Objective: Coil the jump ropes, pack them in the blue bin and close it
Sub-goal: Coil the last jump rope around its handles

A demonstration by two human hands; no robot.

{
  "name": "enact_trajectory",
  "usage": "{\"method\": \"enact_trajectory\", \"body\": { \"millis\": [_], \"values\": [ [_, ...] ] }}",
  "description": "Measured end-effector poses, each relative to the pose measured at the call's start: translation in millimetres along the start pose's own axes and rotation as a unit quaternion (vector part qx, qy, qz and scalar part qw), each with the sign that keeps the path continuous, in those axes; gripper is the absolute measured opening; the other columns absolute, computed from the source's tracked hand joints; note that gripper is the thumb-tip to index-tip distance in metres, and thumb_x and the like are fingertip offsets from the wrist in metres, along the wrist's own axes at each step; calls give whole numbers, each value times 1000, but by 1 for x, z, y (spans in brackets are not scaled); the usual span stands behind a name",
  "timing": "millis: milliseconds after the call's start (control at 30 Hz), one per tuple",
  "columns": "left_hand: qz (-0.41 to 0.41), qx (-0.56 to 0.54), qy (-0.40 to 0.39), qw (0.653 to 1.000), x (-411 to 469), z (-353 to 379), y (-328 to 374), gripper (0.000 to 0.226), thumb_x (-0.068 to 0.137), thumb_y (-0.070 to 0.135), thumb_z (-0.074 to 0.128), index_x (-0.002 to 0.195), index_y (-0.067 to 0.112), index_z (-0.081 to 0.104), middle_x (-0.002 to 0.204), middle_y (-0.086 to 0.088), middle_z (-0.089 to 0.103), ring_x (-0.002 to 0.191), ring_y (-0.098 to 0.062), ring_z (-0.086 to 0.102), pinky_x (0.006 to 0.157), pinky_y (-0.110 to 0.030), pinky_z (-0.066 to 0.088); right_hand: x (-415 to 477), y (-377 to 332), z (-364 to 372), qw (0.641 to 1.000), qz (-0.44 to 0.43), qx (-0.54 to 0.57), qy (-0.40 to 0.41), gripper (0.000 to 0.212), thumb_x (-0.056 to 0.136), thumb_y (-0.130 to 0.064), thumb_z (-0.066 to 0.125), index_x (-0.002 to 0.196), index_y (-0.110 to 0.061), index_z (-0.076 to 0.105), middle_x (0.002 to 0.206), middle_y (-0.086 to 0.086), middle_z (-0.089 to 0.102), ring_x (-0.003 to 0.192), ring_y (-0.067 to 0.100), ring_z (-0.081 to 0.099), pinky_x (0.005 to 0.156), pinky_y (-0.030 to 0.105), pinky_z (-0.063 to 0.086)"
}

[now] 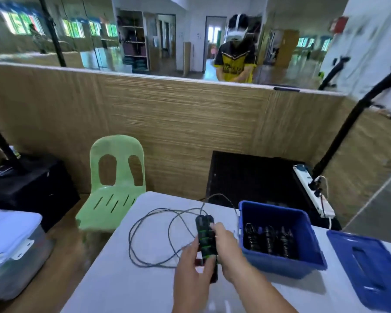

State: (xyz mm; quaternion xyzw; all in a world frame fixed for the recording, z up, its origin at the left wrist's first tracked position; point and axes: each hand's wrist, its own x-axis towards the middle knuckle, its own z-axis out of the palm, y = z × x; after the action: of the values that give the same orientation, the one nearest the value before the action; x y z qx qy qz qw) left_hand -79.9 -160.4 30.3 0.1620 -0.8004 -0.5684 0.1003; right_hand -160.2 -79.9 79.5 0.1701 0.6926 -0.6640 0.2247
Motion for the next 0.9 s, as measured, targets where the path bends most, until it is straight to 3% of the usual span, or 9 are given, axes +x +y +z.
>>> {"method": "enact_trajectory", "body": {
  "millis": [100, 267, 467, 533, 600, 700, 767, 833, 900],
  "values": [
    [43, 57, 0, 997, -25, 22, 13, 73, 92, 29, 70, 145, 55, 26, 116, 27, 48, 98, 11, 59, 76, -7, 45, -18, 0, -20, 997, 39, 60, -29, 55, 92, -62, 55, 95, -10, 70, 82, 13, 71, 71, 31, 67, 60, 38, 55],
    [85, 86, 23, 992, -72, 60, 31, 65, 87, 58, 39, 149, 59, 18, 128, 33, 34, 117, 1, 46, 86, -18, 50, -45, 11, -70, 991, 60, 71, -100, 87, 66, -81, 68, 112, -7, 69, 94, 12, 75, 78, 27, 73, 78, 39, 59],
    [129, 124, 26, 983, -138, 101, 57, 50, 98, 49, 38, 142, 65, 22, 130, 41, 26, 115, 7, 43, 84, -9, 42, -81, 23, -140, 989, 23, 21, -143, 55, 73, -52, 80, 107, -10, 67, 69, 8, 66, 63, 25, 65, 74, 38, 59],
    [144, 126, 23, 981, -153, 104, 62, 41, 95, 46, 42, 131, 66, 42, 120, 38, 41, 108, 8, 47, 77, -11, 42, -96, 23, -163, 988, 9, -41, -147, 50, 71, -47, 78, 103, -11, 67, 72, 6, 64, 63, 22, 62, 70, 34, 56],
    [157, 103, 53, 981, -161, 101, 68, 24, 91, 37, 55, 99, 55, 69, 98, 28, 58, 98, 3, 55, 71, -17, 43, -110, 22, -185, 980, -32, -126, -153, 40, 74, -43, 73, 98, -12, 63, 75, 7, 62, 59, 22, 56, 60, 31, 48],
    [163, 55, 123, 977, -157, 92, 89, 24, 92, 16, 66, 85, 38, 67, 88, 17, 62, 89, -6, 61, 67, -16, 45, -128, 14, -209, 939, -115, -296, -134, 38, 71, -48, 67, 97, -20, 64, 76, 4, 61, 59, 20, 56, 59, 32, 46],
    [201, 28, 141, 969, -149, 84, 120, 15, 93, 26, 61, 94, 41, 63, 94, 20, 61, 96, -5, 60, 73, -13, 46, -137, 7, -222, 891, -178, -406, -100, 35, 68, -52, 68, 93, -29, 61, 79, -5, 63, 66, 15, 60, 62, 29, 48],
    [249, 44, 107, 962, -138, 80, 150, 15, 93, 38, 52, 101, 37, 64, 99, 21, 62, 103, -3, 56, 79, -12, 44, -146, 0, -232, 818, -221, -525, -82, 38, 69, -57, 65, 97, -34, 54, 90, -8, 64, 78, 13, 60, 63, 30, 46],
    [274, 85, 13, 958, -129, 84, 172, 30, 93, 48, 43, 92, 30, 67, 90, 15, 66, 97, -2, 57, 78, -15, 46, -155, -7, -240, 748, -249, -611, -67, 47, 70, -60, 60, 109, -34, 51, 93, -7, 64, 81, 16, 60, 67, 32, 49]
  ]
}}
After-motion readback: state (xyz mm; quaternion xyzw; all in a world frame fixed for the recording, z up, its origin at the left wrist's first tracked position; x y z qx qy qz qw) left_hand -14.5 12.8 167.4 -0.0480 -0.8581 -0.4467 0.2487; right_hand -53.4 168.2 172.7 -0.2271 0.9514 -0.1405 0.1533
